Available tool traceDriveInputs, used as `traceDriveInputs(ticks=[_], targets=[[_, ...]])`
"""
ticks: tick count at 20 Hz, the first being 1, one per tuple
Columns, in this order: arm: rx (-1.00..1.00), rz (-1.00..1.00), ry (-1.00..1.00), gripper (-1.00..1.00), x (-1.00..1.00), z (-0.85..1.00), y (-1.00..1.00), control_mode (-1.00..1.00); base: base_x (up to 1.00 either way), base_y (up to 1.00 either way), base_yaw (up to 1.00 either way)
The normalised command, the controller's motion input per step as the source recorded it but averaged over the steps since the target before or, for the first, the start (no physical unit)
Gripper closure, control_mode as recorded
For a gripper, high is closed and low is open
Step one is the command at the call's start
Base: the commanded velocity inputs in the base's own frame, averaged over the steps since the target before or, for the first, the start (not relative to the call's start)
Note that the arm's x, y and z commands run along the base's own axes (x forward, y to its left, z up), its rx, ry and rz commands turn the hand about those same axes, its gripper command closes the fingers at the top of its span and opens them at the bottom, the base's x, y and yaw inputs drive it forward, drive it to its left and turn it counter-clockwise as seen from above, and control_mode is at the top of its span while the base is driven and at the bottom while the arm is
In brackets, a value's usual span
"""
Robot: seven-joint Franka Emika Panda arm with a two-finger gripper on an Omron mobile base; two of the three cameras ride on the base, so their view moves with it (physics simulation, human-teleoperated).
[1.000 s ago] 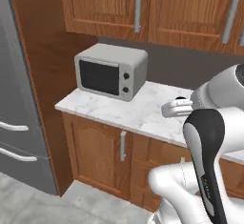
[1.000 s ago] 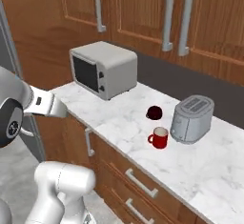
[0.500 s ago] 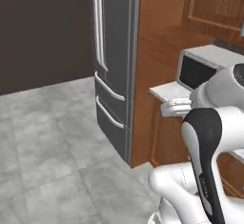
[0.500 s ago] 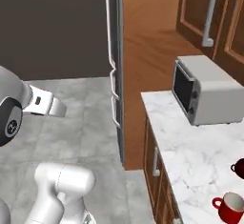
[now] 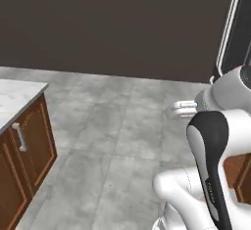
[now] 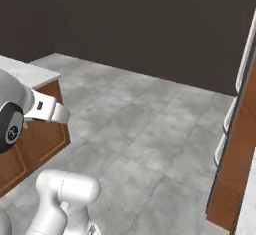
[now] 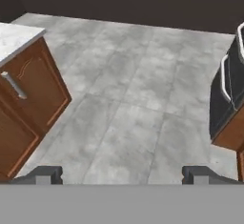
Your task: Clear the mugs and bowl far away from the sink.
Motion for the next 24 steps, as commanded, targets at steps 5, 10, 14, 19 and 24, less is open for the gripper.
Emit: traceDriveInputs(ticks=[5, 10, 14, 19, 24], targets=[[0.0, 0.0, 0.0, -1.0, 0.0, 0.0, 0.0, 1.0, 0.06, 0.0, 1.0], [0.0, 0.0, 0.0, -1.0, 0.0, 0.0, 0.0, 1.0, 0.36, -0.22, 0.82], [0.0, 0.0, 0.0, -1.0, 0.0, 0.0, 0.0, 1.0, 0.9, -0.89, 0.35], [0.0, 0.0, 0.0, -1.0, 0.0, 0.0, 0.0, 1.0, 0.99, -0.99, 0.15], [0.0, 0.0, 0.0, -1.0, 0.0, 0.0, 0.0, 1.0, 1.0, 0.23, 0.01]])
